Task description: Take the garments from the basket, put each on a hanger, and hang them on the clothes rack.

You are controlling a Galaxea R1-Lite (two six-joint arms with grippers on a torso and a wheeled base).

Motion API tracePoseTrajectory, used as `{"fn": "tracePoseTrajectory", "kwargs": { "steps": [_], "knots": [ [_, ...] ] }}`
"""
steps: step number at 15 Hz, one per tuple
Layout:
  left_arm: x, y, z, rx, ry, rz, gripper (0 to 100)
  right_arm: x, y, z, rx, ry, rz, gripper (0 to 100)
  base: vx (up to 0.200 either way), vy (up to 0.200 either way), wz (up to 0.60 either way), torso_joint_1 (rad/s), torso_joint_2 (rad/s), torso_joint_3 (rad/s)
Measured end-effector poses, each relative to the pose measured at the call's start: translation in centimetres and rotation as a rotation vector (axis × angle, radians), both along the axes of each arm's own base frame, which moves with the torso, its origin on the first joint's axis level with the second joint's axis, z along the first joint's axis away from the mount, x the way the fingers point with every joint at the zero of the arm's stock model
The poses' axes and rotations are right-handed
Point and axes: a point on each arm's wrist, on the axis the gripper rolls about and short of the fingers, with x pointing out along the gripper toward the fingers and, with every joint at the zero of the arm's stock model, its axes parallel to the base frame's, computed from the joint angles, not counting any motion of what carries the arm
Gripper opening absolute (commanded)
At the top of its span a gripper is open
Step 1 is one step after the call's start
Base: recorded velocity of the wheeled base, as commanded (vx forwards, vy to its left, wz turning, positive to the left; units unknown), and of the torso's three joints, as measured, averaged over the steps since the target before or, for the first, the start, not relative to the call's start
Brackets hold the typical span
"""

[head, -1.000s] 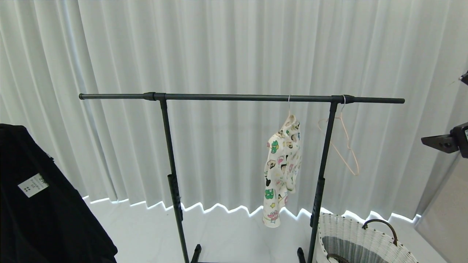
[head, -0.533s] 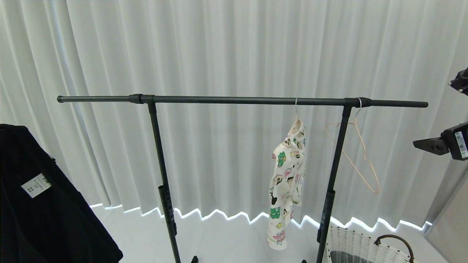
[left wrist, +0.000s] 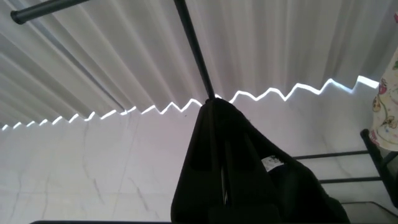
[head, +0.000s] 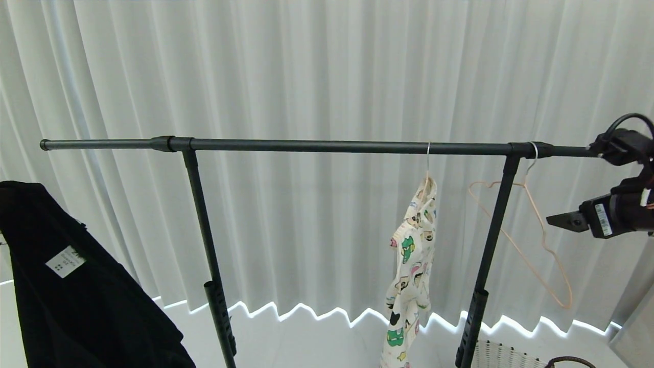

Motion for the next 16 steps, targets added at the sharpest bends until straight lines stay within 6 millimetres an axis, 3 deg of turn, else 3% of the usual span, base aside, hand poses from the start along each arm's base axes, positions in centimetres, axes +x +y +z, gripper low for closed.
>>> {"fn": "tracePoseTrajectory", "kwargs": {
  "steps": [6, 11, 14, 15, 16],
  "knots": [
    [-1.1, 0.4, -0.3, 0.001, -0.013, -0.006, 0, 3.9, 0.3, -6.3, 0.08, 0.043, -0.066, 100, 0.0, 0.0, 0.0, 0.0, 0.0, 0.0],
    [-1.3, 0.4, -0.2, 0.041, -0.021, -0.028, 0, 7.5, -0.6, -9.2, 0.091, 0.048, -0.111, 100, 0.0, 0.0, 0.0, 0.0, 0.0, 0.0],
    [-1.3, 0.4, -0.2, 0.04, -0.03, -0.029, 0, 8.5, -1.2, -10.0, 0.095, 0.068, -0.129, 100, 0.0, 0.0, 0.0, 0.0, 0.0, 0.0],
    [-1.2, 0.4, -0.2, 0.039, -0.03, -0.029, 0, 8.6, -1.2, -10.1, 0.098, 0.074, -0.133, 0, 0.0, 0.0, 0.0, 0.0, 0.0, 0.0],
    [-1.1, 0.3, -0.2, 0.04, -0.028, -0.028, 0, 8.7, -1.2, -10.3, 0.1, 0.079, -0.134, 0, 0.0, 0.0, 0.0, 0.0, 0.0, 0.0]
  ]
}}
